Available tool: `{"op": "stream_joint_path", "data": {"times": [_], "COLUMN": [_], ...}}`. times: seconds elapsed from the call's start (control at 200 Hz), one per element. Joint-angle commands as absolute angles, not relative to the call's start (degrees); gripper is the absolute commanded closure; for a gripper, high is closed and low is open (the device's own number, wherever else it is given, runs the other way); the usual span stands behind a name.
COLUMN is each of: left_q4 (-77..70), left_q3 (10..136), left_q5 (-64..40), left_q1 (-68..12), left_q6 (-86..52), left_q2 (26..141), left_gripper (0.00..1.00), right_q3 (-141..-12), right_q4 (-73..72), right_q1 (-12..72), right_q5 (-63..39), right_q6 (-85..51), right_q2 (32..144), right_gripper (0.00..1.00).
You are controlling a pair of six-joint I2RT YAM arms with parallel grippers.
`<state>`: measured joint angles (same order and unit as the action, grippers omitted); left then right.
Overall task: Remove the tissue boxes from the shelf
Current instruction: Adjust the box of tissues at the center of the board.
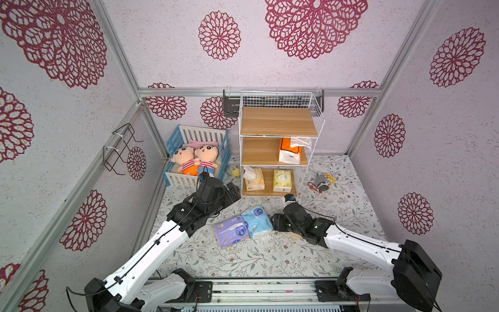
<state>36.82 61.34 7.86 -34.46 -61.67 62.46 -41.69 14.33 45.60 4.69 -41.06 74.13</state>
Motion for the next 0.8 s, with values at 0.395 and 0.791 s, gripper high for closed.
{"op": "stream_joint_path", "data": {"times": [0.395,0.791], "left_q4": [54.06,53.32], "left_q3": [58.49,47.11], "left_q5": [27.3,30.48], "left_q1": [-41.9,-41.85], "left_q6": [-72.59,-79.02], "left_q2": [48.07,40.55], "left_gripper": [0.03,0.03], "right_q3": [-55.51,-63.66], "right_q4": [20.61,23.9], "right_q1": [45.37,45.31], "right_q5": [-3.43,0.6], "right_q6": [-33.87,-26.78], "right_q2": [79.65,93.58], "right_gripper": [0.37,0.37]}}
